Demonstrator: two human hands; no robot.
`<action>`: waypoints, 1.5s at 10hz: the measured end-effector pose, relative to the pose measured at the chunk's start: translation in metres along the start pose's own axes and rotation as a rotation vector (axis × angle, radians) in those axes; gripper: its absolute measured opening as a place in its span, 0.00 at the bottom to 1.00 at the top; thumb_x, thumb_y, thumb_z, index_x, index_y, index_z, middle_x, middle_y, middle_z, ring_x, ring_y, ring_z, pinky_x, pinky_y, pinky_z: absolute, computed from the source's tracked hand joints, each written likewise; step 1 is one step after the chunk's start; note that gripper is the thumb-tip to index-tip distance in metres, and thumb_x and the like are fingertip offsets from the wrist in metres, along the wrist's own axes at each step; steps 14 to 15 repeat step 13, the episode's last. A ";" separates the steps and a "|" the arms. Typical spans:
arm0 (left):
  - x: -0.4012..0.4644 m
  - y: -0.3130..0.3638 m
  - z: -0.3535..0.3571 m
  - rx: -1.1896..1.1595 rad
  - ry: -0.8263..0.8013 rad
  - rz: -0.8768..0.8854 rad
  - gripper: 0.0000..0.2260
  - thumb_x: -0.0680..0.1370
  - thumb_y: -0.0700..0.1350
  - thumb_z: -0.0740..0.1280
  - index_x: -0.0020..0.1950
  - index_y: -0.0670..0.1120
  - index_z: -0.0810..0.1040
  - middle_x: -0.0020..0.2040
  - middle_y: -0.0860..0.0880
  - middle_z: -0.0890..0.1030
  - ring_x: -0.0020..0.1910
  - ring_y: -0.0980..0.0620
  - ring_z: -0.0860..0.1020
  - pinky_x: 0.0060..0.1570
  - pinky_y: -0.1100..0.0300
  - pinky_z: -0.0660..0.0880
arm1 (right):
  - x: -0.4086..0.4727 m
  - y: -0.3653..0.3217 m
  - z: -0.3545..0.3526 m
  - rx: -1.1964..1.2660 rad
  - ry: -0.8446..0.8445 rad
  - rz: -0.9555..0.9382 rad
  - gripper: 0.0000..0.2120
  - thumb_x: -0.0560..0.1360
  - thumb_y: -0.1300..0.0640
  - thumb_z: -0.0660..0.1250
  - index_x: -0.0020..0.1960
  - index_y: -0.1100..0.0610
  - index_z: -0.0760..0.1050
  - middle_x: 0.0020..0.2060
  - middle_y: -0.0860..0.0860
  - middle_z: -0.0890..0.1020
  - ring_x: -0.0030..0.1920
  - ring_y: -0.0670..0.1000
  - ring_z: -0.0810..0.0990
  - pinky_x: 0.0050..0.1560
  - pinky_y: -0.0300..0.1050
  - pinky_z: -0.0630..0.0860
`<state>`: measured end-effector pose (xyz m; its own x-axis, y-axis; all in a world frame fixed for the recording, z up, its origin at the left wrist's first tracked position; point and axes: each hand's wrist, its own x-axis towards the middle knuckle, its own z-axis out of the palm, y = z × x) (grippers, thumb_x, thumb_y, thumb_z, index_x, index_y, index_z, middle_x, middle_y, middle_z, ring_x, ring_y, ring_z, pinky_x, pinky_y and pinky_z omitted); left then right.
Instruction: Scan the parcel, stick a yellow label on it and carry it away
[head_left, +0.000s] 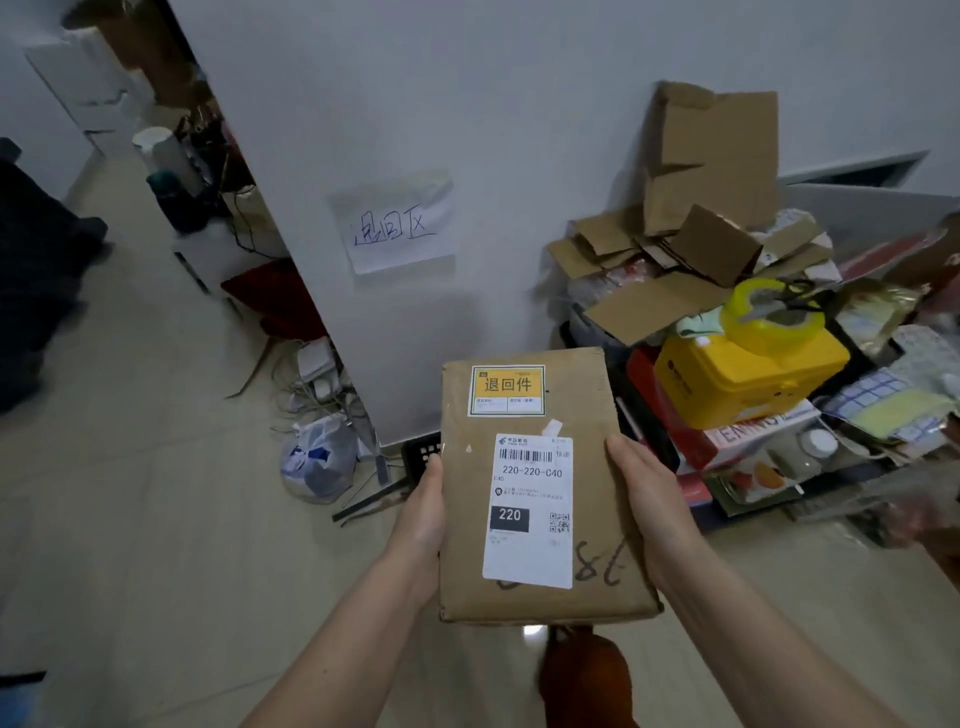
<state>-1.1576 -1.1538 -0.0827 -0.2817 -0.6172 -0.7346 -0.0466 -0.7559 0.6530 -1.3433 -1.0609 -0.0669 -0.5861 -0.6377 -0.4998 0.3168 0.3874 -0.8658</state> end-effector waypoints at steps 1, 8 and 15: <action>0.042 0.021 0.015 -0.006 0.064 0.012 0.24 0.79 0.63 0.53 0.57 0.50 0.82 0.50 0.45 0.86 0.51 0.43 0.84 0.55 0.45 0.79 | 0.056 -0.013 0.010 -0.057 -0.038 0.010 0.19 0.77 0.42 0.59 0.65 0.49 0.72 0.53 0.51 0.82 0.52 0.53 0.81 0.53 0.52 0.77; 0.379 -0.044 0.002 0.183 0.238 -0.125 0.18 0.78 0.57 0.53 0.66 0.61 0.73 0.62 0.51 0.80 0.59 0.49 0.79 0.62 0.45 0.74 | 0.376 0.135 0.084 -0.374 -0.110 0.253 0.19 0.81 0.47 0.52 0.71 0.46 0.65 0.60 0.51 0.77 0.56 0.51 0.75 0.60 0.49 0.71; 0.515 -0.138 -0.035 0.314 0.274 -0.159 0.21 0.83 0.46 0.53 0.77 0.50 0.57 0.73 0.46 0.68 0.65 0.48 0.70 0.56 0.59 0.65 | 0.485 0.311 0.118 -0.499 -0.075 0.323 0.21 0.81 0.50 0.52 0.73 0.47 0.60 0.73 0.52 0.65 0.73 0.55 0.62 0.73 0.57 0.59</action>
